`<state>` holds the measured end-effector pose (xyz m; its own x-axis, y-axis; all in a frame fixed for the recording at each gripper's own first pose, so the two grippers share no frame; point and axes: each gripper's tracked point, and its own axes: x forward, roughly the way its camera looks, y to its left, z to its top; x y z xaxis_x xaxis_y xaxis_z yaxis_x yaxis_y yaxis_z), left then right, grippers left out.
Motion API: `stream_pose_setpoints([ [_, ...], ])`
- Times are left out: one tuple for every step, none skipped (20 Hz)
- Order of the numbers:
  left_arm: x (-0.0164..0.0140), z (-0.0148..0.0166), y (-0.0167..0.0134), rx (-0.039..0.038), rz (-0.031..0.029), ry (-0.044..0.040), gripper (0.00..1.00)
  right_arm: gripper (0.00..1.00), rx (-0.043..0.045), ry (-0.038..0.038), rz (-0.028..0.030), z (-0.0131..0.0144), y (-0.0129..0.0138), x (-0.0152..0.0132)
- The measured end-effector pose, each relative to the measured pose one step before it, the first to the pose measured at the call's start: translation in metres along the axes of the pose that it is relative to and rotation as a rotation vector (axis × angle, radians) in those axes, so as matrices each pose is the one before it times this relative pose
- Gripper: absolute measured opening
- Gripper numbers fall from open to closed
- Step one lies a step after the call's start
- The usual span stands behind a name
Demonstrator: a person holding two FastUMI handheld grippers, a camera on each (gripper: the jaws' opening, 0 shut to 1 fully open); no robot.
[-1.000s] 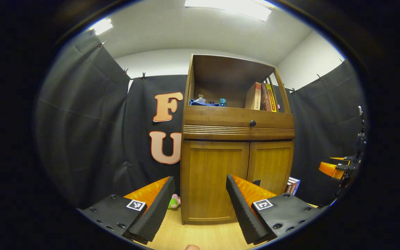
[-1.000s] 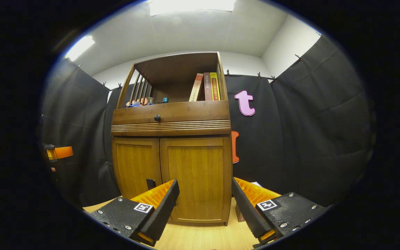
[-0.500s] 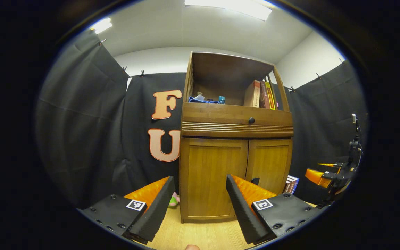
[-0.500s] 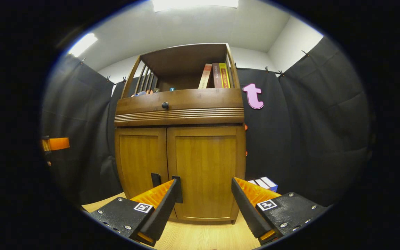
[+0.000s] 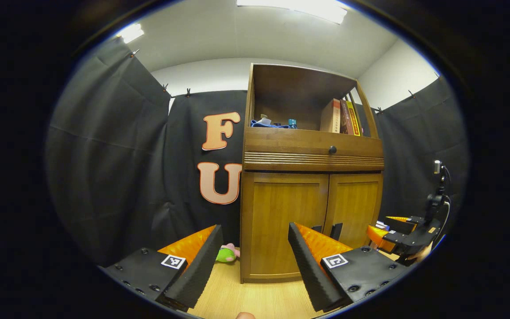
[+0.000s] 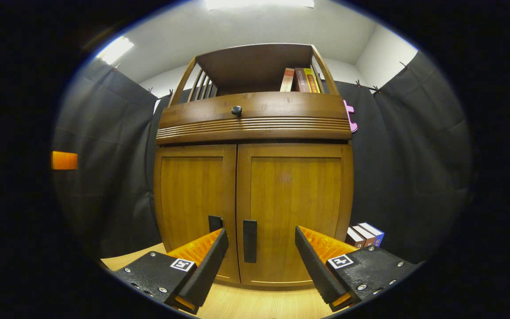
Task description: Open the right door of the double-door shoe cabinet with the right hand, and open the left door with the left hand.
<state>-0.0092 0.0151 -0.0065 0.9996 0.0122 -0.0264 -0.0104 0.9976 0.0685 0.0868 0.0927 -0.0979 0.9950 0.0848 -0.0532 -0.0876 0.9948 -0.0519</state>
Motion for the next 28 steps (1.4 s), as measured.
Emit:
stream_pose_setpoints([
  [-0.00079, -0.00057, 0.00164, 0.00045, 0.00432, 0.00104, 0.96, 0.94, -0.00345, 0.0064, -0.0005, -0.00613, 0.00086, 0.00698],
  [-0.00128, 0.00072, 0.00133, 0.0025, 0.0032, -0.00013, 0.96, 0.94, 0.0067, 0.0091, 0.0106, -0.00717, 0.00485, 0.0094],
  [0.00014, -0.00037, 0.00138, 0.00343, 0.00467, -0.00025, 0.96, 0.94, 0.01215, 0.01378, 0.00993, -0.00937, 0.00504, 0.00796],
  [0.00002, 0.00033, 0.00135, 0.00148, 0.00322, -0.00078, 0.96, 0.93, 0.00976, 0.01452, 0.00027, -0.00666, 0.0004, 0.00627],
  [0.0004, -0.00007, 0.00083, 0.00024, 0.00112, -0.00008, 0.96, 0.93, 0.00522, 0.01191, -0.00431, -0.0072, -0.00066, 0.00655],
  [0.00021, -0.0007, 0.00132, 0.00091, 0.00192, 0.00176, 0.96, 0.94, 0.00045, 0.00922, -0.00255, -0.00684, -0.0013, 0.009],
  [-0.00034, -0.00005, 0.00046, 0.00193, 0.00158, 0.00134, 0.96, 0.94, -0.00119, 0.00623, -0.00354, -0.00424, 0.00048, 0.00681],
  [-0.00004, -0.00006, 0.00102, 0.00299, 0.00203, 0.00034, 0.96, 0.94, 0.0, 0.00794, -0.00417, -0.00603, 0.00031, 0.00662],
  [-0.00079, -0.00019, 0.00171, 0.00257, 0.00263, -0.00052, 0.96, 0.94, 0.00159, 0.00541, -0.0013, -0.00493, -0.00006, 0.0057],
  [-0.00075, 0.00045, 0.00104, 0.0011, 0.00208, -0.00114, 0.96, 0.94, 0.00385, 0.00642, 0.00361, -0.00378, 0.00151, 0.00496],
  [0.00055, -0.00056, 0.00127, 0.00002, 0.00286, -0.00088, 0.96, 0.93, 0.00606, 0.00883, 0.00127, -0.0039, 0.00112, 0.00537],
  [-0.00036, -0.0005, 0.00078, 0.00003, 0.00286, 0.00174, 0.96, 1.0, 0.00473, 0.00784, 0.00024, -0.00441, 0.00073, 0.00578],
  [-0.00013, -0.00197, 0.00027, 0.00046, 0.00168, 0.00286, 0.96, 0.93, 0.00362, 0.00856, 0.00046, -0.00434, 0.00139, 0.00686],
  [-0.00021, -0.00103, -0.00111, -0.00064, 0.00104, 0.00317, 0.96, 0.93, 0.00233, 0.00754, -0.00062, -0.0034, 0.00076, 0.00472],
  [0.0007, -0.00168, 0.00475, -0.00042, 0.00069, 0.00243, 0.96, 0.8, 0.00049, 0.00685, -0.001, -0.00211, 0.00181, 0.00684],
  [0.00039, -0.00041, 0.0017, 0.00072, 0.0028, 0.00124, 0.96, 0.82, -0.00248, 0.00452, 0.00071, -0.00284, 0.00147, 0.00534],
  [0.00041, -0.00074, 0.00169, -0.00011, 0.00339, 0.00155, 0.96, 0.84, -0.00393, 0.00128, -0.00057, -0.00312, 0.00128, 0.00481],
  [0.00131, -0.00053, 0.00153, -0.0011, 0.00298, 0.00122, 0.96, 0.81, -0.00197, 0.00374, -0.00633, -0.00265, -0.00071, 0.00407],
  [0.00079, -0.00138, 0.0013, -0.00143, 0.00403, 0.00115, 0.96, 0.76, 0.00303, 0.00579, -0.00301, -0.00298, -0.00033, 0.00631],
  [0.00152, -0.00074, 0.0019, -0.00073, 0.00299, 0.00136, 0.96, 0.75, 0.00908, 0.00595, 0.00141, -0.00186, 0.00066, 0.00334],
  [0.00064, -0.00072, 0.00158, 0.00055, 0.00331, 0.00066, 0.99, 0.84, 0.00991, 0.00392, 0.00254, -0.00144, 0.00123, 0.00421],
  [0.00046, -0.00049, 0.00127, 0.00192, 0.00169, 0.00021, 0.99, 0.72, 0.00672, 0.00293, -0.00101, -0.00129, 0.00078, 0.00413],
  [0.00111, -0.00115, 0.00025, 0.00203, 0.00142, 0.00075, 0.99, 0.69, 0.00302, 0.00112, -0.00467, -0.0018, -0.00146, 0.00237],
  [0.00178, -0.00057, 0.00179, 0.00104, 0.00357, 0.0016, 0.98, 0.77, 0.00259, 0.00436, -0.00601, -0.00182, -0.00105, 0.00301],
  [0.00125, -0.00081, 0.00163, 0.00059, 0.00273, 0.00198, 0.98, 0.63, 0.00346, 0.00469, -0.00306, -0.00074, -0.00056, 0.0033],
  [0.00093, -0.00067, 0.00084, 0.00067, 0.00219, 0.00228, 0.97, 0.59, 0.00421, 0.00353, 0.00046, -0.00098, 0.00001, 0.00288],
  [0.00048, -0.00055, -0.00002, 0.00167, 0.0033, 0.00118, 0.96, 0.53, 0.00311, 0.0012, -0.00359, -0.00152, -0.00037, 0.00204],
  [0.00063, -0.00064, 0.0007, 0.00084, 0.00385, 0.00057, 0.95, 0.49, 0.0053, 0.00055, 0.00243, -0.00051, 0.00019, 0.00243],
])
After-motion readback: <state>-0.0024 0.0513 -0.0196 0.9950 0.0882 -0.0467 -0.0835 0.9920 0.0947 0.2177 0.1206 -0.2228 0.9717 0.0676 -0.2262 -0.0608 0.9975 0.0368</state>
